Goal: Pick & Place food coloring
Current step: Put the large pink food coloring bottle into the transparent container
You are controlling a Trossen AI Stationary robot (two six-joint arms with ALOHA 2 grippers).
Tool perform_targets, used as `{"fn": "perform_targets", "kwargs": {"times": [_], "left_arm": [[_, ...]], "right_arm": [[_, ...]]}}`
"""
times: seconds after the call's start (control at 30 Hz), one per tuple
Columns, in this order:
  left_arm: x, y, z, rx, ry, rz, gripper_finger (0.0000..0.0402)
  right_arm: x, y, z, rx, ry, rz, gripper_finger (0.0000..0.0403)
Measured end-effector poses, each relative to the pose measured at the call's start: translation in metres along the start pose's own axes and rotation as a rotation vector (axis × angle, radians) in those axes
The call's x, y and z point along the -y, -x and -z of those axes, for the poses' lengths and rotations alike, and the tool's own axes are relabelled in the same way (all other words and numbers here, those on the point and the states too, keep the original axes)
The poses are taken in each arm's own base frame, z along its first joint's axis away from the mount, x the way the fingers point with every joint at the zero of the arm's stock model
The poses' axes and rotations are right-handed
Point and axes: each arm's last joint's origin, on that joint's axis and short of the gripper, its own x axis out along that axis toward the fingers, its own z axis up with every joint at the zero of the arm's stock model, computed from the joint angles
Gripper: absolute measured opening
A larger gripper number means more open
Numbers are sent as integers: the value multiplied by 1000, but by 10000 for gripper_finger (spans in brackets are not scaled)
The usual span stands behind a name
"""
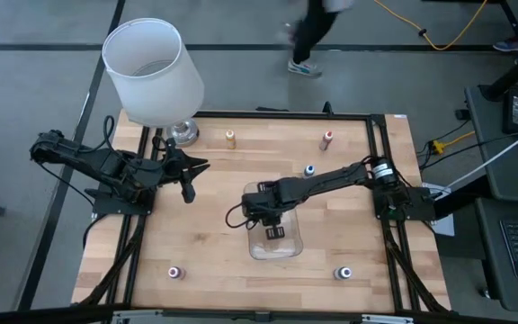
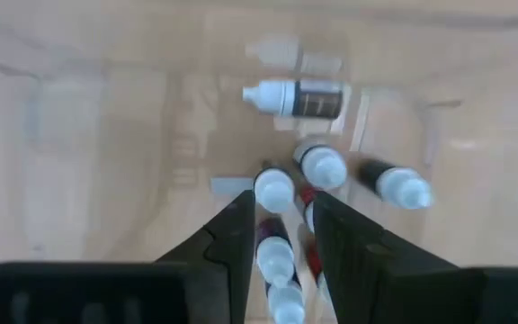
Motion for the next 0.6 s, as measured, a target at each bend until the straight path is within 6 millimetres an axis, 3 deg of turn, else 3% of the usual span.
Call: {"fn": "perform_targets", "kwargs": {"times": [0.17,0.33,0.43,0.6], "left_arm": [[2,0,0,-12,-33,60,59],[10,2,-4,-10,-15,234,59],[21,9,-3,-29,-19,339,59],[41,31,-2,-168,-31,383,58]], "right_arm": [[2,41,4,69,-5,24,117],[6,86,16,146,-11,138,117],[10,105,40,227,-51,179,117],[12,129,105,410,-125,257,117]]}}
